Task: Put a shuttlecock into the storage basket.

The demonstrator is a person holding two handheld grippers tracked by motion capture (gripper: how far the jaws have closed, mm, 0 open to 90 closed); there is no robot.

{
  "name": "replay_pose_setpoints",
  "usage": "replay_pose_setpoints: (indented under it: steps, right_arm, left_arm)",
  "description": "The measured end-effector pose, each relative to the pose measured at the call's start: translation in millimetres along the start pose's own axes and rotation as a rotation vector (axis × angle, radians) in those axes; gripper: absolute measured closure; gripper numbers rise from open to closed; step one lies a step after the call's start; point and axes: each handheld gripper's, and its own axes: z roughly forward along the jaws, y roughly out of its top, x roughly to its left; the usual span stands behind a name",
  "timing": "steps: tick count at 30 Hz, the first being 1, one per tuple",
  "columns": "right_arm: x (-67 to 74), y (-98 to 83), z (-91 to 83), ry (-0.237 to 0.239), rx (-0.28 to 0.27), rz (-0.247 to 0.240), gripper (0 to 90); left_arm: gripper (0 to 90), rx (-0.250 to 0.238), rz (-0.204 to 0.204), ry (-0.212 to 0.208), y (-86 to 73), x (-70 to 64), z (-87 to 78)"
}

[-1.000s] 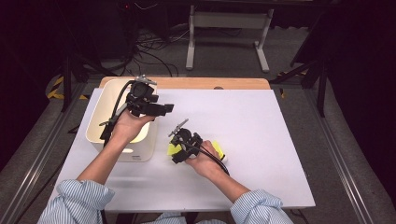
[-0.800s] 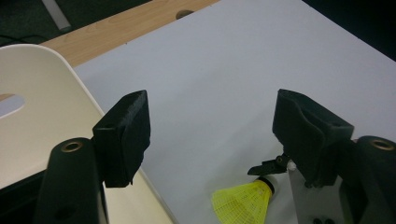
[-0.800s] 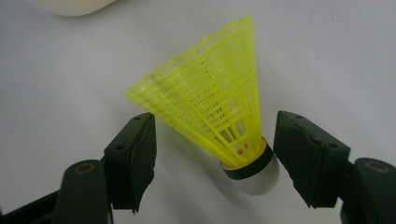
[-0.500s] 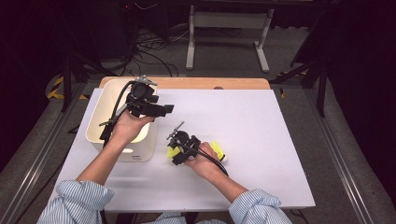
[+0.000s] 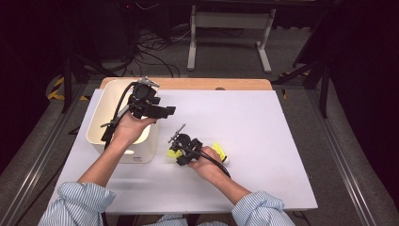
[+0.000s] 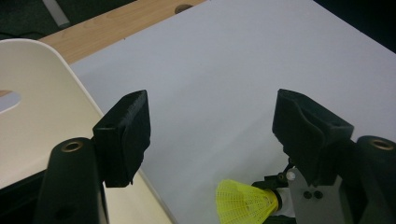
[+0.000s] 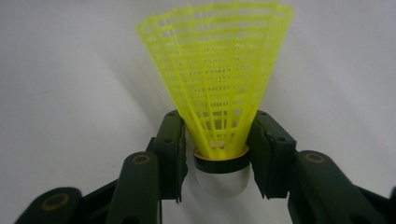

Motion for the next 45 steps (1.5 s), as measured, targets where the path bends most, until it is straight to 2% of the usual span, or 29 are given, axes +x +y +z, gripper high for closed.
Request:
replay_pose_setpoints:
  steps: [7,13,27,38,45]
  right_arm:
    - [-3.0,-2.3,-11.3,0.011,-0.029,0.028,63.0]
    - [-7.4,-8.0,-23.3,0.013,-0.054,0.048,64.2]
    - [-32.0,-23.5,-54.3,0.013,-0.104,0.086,65.0]
    - [-44.9,-22.3,-70.7,0.002,-0.126,0.100,65.1]
    - [-53.6,-17.8,-79.5,-0.002,-0.142,0.107,65.2]
  left_arm:
    - [29.4,-0.005,0.013,-0.001,0.0,-1.8,0.2]
    - [30.1,0.012,0.016,-0.003,0.5,-4.1,2.5]
    - [29.4,0.024,0.007,-0.029,-1.0,-8.6,2.6]
    - [30.0,0.028,0.024,-0.048,-3.5,-16.0,4.8]
    - [33.1,0.045,0.042,-0.084,-5.6,-20.3,6.7]
